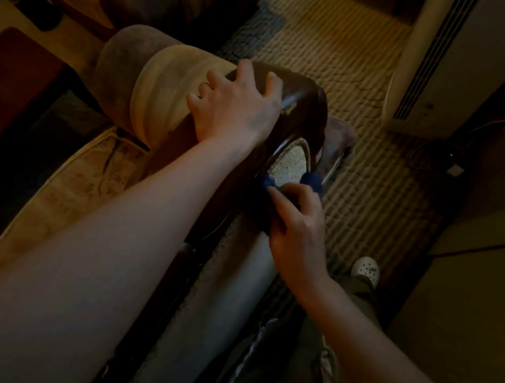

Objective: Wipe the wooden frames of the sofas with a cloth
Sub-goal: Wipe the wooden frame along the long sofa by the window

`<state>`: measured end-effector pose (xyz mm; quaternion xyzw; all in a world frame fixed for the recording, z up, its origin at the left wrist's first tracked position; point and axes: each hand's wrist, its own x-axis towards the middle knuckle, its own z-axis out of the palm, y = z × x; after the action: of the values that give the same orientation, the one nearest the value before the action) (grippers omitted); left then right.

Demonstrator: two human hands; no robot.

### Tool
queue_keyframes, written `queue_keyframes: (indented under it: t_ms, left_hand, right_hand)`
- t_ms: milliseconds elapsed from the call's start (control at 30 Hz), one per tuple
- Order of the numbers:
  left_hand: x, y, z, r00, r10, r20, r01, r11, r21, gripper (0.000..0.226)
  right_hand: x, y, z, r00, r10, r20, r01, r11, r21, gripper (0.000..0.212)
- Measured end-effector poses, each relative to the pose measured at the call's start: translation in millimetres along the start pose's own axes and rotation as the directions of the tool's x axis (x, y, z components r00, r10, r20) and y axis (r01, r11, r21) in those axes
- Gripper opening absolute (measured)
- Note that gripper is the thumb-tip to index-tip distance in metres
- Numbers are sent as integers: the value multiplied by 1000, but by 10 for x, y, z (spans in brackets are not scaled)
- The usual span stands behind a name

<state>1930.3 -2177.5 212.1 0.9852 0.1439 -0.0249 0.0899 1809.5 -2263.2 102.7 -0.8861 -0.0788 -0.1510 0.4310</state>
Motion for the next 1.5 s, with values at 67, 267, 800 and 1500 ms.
queue_keyframes:
  t_ms: [67, 267, 800, 1500]
  left_hand:
    - [1, 4, 7, 1000, -1, -3, 1, 1000, 6, 59]
    - [22, -6, 17, 1000, 8, -6, -8, 1000, 18, 59]
    - [6, 5, 14, 1000, 9, -15, -9, 1000, 20, 58]
    - [-12, 1, 4, 1000, 25, -10, -24, 999, 37, 58]
  right_hand:
    - [-53, 7, 34, 998, -60, -7, 59, 995, -83, 31]
    - [163, 78, 22, 980, -184, -69, 173, 975, -141, 32]
    - [103, -154, 96, 996, -8, -85, -2, 993, -117, 26]
    - [454, 268, -107, 856, -507, 104, 511, 797, -321, 17]
